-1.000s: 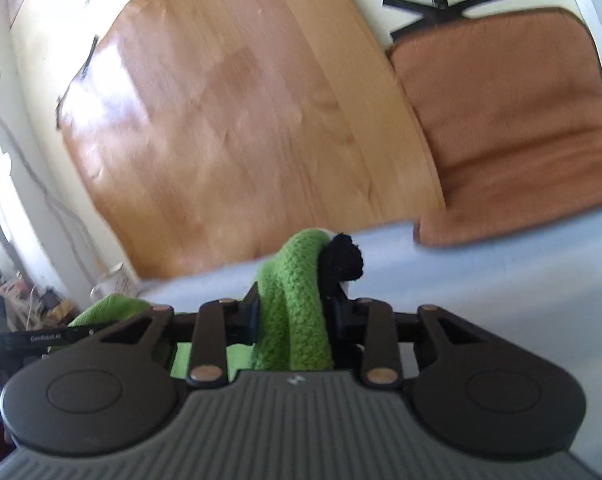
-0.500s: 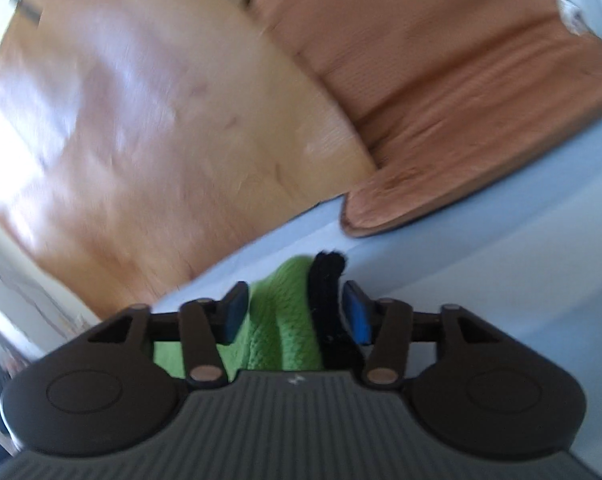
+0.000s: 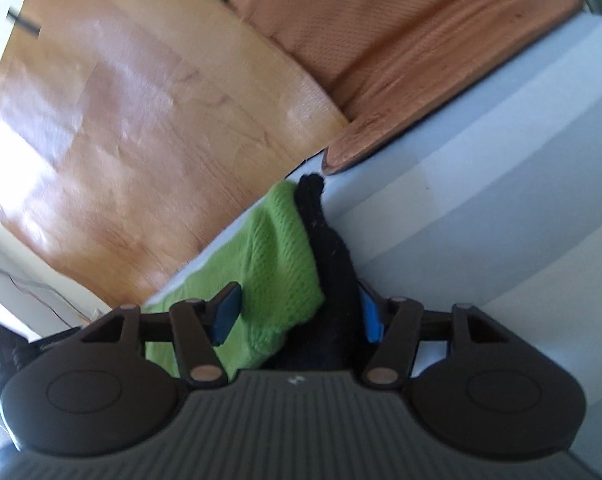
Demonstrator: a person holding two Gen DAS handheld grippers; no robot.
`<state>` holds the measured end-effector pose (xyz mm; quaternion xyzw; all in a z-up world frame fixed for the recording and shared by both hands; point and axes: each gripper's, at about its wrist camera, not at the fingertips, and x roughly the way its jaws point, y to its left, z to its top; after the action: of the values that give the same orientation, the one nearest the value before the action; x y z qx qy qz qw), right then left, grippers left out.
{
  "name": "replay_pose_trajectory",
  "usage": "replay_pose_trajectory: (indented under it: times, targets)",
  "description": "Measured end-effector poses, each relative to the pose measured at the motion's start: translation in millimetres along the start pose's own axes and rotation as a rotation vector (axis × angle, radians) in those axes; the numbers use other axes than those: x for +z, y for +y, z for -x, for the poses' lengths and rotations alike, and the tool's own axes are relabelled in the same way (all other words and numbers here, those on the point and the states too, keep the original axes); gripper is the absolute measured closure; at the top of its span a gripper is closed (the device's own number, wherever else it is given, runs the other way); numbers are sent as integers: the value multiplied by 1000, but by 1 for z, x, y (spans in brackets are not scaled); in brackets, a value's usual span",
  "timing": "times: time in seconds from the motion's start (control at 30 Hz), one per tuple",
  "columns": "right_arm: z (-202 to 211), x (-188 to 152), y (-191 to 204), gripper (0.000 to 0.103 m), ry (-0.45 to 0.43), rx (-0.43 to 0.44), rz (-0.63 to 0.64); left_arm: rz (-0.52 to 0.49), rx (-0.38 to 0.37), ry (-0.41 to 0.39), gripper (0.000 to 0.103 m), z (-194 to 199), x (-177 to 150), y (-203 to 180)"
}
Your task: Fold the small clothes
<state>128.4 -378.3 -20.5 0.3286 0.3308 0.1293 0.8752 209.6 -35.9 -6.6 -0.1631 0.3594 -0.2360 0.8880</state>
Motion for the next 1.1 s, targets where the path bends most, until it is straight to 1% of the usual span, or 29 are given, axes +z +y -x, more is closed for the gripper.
replay_pose_trajectory:
  times: [0.03, 0.07, 0.1, 0.13, 0.17, 0.23, 0.27, 0.3, 0.33, 0.37, 0.4, 0.43, 0.47, 0.5, 0.53, 0.57, 0.6, 0.63, 0.67, 0.7, 0.77, 0.8, 0.87, 0.93, 1.0, 1.03, 1.07, 1.1]
  targets:
    - [-6, -3, 4, 65, 28, -4, -1, -4, 15, 17, 100, -7, -6, 0]
    - [-10, -5, 7, 70, 34, -12, -6, -27, 31, 9, 100, -13, -10, -1]
    - [-12, -6, 13, 72, 33, -25, -6, -67, 42, -19, 100, -16, -13, -4]
    - [-10, -5, 20, 74, 22, -27, 0, -102, 58, -29, 100, -16, -15, -8]
    - [-6, -3, 29, 76, 0, -8, 8, -110, 69, -28, 100, -16, -15, -10]
    - [3, 1, 58, 76, -45, 28, 60, -87, 65, -8, 100, -11, -12, -8]
    - [7, 2, 78, 76, -64, 88, 149, -59, 55, 7, 99, -7, -9, -4]
    - [11, 1, 99, 76, -79, 94, 218, -25, 40, 15, 97, -1, -6, 2]
    - [13, -1, 120, 76, -86, 102, 283, 11, 22, -1, 97, 9, -3, 10]
    - [12, -4, 141, 76, -84, 112, 344, 44, 5, -40, 93, 22, 0, 19]
    - [10, -7, 159, 76, -77, 120, 395, 78, -4, -87, 85, 37, 2, 28]
    - [5, -12, 177, 76, -67, 127, 445, 115, -10, -137, 79, 53, 5, 40]
    - [-2, -18, 195, 76, -52, 134, 495, 149, -11, -189, 70, 69, 7, 51]
    - [-10, -25, 210, 76, -33, 140, 539, 177, -5, -236, 64, 84, 6, 64]
    - [-22, -34, 225, 75, -7, 146, 579, 200, 2, -276, 62, 96, 6, 75]
    - [-33, -41, 237, 74, 22, 150, 609, 218, 4, -302, 57, 107, 5, 87]
    - [-47, -50, 249, 74, 50, 132, 626, 233, -2, -318, 52, 114, 3, 98]
    - [-64, -60, 259, 71, 94, 134, 655, 248, -9, -331, 50, 120, 0, 109]
    - [-81, -68, 266, 66, 140, 136, 673, 265, -11, -339, 47, 122, -1, 120]
    - [-100, -77, 271, 63, 189, 130, 676, 282, -14, -341, 45, 124, -3, 129]
    - [-136, -93, 275, 57, 284, 114, 694, 306, -31, -323, 44, 119, 0, 142]
    - [-149, -99, 275, 54, 317, 129, 707, 311, -38, -314, 44, 116, 2, 145]
    - [-151, -99, 277, 35, 321, 185, 698, 303, -26, -299, 44, 109, 0, 146]
    - [-140, -91, 278, 35, 326, 239, 653, 277, -13, -289, 46, 101, -4, 139]
    - [-122, -79, 276, 37, 300, 308, 617, 248, -4, -277, 47, 96, -7, 133]
    - [-111, -71, 274, 38, 267, 333, 600, 238, 5, -272, 47, 94, -9, 130]
    - [-101, -68, 273, 40, 227, 346, 591, 233, 10, -269, 48, 92, -9, 129]
    - [-92, -60, 271, 43, 177, 336, 592, 235, 14, -264, 48, 89, -10, 128]
